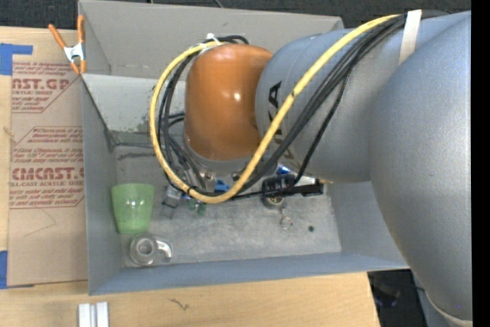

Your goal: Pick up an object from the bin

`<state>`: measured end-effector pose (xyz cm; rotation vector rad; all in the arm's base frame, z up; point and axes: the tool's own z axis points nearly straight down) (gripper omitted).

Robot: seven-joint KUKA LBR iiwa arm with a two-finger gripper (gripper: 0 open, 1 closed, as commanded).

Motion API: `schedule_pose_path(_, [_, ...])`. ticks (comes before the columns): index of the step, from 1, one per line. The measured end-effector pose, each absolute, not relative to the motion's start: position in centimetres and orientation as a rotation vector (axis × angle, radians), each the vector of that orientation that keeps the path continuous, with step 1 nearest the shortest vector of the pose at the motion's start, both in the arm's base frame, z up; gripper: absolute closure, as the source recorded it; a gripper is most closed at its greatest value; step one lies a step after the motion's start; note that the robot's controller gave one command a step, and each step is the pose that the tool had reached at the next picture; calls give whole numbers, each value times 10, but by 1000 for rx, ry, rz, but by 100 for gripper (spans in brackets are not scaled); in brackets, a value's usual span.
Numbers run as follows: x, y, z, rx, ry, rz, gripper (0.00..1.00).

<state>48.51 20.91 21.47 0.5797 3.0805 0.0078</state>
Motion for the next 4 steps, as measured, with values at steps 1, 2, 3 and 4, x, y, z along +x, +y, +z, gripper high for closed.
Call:
schedule_pose_path(1, [484, 208, 210, 582, 3086, 0, 0])
schedule_pose_path(2, [524, 245, 82, 393, 3120, -3, 0])
schedule_pose_path(3, [526, 245, 88, 395, 3117, 0, 100])
schedule_pose_path(4, [518, 245, 200, 429, 3105, 8, 100])
